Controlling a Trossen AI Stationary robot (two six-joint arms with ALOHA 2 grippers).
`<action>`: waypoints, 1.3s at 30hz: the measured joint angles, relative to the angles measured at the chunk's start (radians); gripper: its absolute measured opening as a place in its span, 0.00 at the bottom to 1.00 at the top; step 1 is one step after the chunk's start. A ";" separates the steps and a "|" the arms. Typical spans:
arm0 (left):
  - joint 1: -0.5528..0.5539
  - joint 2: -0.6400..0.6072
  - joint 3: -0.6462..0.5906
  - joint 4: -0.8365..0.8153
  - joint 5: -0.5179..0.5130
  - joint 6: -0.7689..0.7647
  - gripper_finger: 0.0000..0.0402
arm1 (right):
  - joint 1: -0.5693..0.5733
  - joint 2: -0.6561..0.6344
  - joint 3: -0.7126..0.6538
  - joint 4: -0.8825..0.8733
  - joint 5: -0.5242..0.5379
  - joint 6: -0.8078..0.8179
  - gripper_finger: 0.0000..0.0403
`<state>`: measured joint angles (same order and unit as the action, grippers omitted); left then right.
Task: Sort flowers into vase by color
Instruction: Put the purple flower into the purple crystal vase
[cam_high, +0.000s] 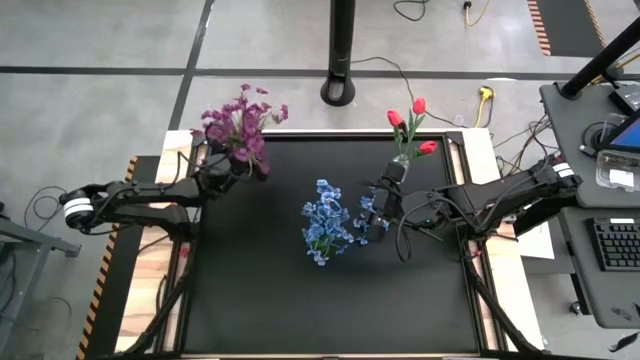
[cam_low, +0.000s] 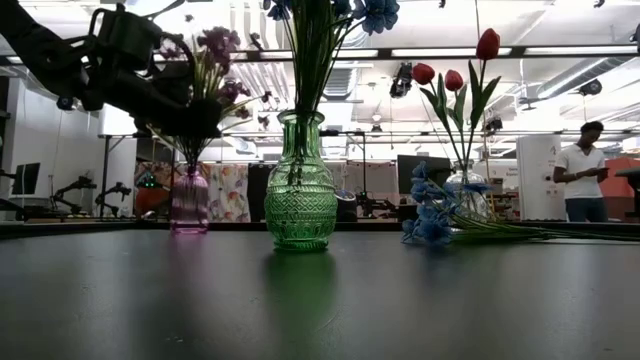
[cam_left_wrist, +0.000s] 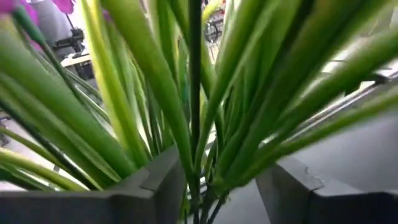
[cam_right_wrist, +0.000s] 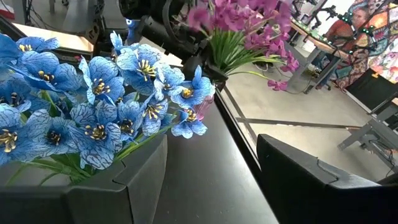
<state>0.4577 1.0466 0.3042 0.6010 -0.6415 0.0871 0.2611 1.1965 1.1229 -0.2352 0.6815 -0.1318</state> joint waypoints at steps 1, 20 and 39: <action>-0.001 0.000 0.000 -0.008 0.000 -0.007 0.44 | 0.000 0.000 0.000 0.000 0.000 0.000 0.60; -0.012 -0.009 0.078 -0.231 -0.003 -0.050 0.70 | 0.000 0.000 0.000 0.000 0.000 -0.003 0.60; -0.027 -0.010 0.351 -0.836 0.058 -0.222 0.70 | -0.011 -0.004 0.000 0.008 0.000 0.000 0.60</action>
<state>0.4302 1.0367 0.6551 -0.2355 -0.5839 -0.1348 0.2497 1.1927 1.1228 -0.2276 0.6819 -0.1314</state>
